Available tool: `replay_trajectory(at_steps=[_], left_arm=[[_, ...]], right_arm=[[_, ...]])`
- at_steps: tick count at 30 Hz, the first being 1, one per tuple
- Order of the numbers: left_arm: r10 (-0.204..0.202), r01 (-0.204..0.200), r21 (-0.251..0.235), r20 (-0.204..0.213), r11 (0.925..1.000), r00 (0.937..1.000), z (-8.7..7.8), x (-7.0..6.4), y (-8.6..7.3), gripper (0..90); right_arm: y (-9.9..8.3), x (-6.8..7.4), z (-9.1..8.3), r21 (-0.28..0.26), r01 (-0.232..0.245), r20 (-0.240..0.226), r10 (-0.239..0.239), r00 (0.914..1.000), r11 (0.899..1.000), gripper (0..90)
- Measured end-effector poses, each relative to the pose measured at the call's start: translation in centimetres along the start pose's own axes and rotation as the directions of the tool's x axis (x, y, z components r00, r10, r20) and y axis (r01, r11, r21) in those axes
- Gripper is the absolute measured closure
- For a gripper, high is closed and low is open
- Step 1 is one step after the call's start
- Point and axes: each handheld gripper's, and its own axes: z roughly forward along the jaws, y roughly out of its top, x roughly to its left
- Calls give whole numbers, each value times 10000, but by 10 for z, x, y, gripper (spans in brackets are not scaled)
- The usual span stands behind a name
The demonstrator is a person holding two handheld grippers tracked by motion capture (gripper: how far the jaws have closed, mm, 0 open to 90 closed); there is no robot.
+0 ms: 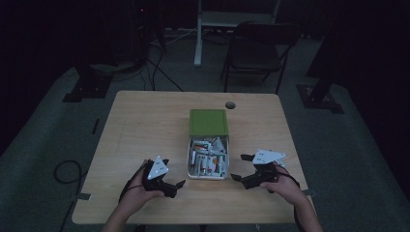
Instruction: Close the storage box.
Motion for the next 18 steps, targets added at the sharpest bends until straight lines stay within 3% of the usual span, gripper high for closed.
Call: replay_trajectory(at_steps=[10,18], left_arm=[[143,-150,-787,-89,9968,9999,6,1,13,13],[9,-24,-1002,-149,9950,9999,11,6,15,13]], right_arm=[[7,0,5,-367,-104,-225,96,9997,9993,116],[9,-5,15,-357,-285,-288,275,9992,9990,116]])
